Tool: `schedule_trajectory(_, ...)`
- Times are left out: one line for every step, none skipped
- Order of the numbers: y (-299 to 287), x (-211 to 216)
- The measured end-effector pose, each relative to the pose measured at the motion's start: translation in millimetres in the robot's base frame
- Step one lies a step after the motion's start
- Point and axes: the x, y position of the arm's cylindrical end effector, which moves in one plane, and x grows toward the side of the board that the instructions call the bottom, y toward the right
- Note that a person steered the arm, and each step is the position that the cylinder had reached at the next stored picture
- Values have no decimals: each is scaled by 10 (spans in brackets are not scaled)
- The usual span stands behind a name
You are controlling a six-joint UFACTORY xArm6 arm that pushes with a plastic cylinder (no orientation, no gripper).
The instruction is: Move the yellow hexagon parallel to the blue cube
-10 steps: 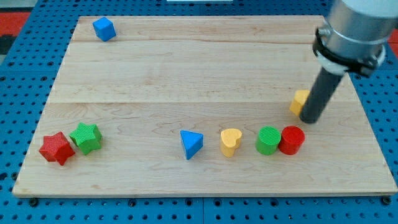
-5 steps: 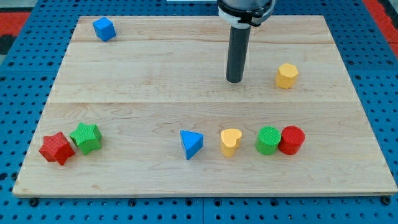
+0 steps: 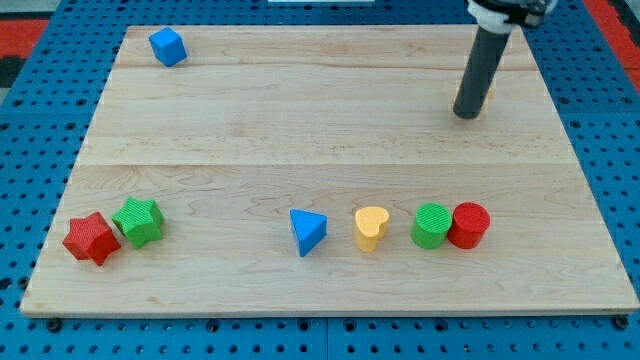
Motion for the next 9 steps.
schedule_trajectory(258, 46)
schedule_trajectory(310, 60)
schedule_trajectory(231, -356)
schedule_trajectory(291, -491)
schedule_trajectory(159, -753)
schedule_trajectory(-755, -880)
schedule_trajectory(-1075, -912)
schedule_trajectory(-294, -889)
schedule_trajectory(-443, -1361)
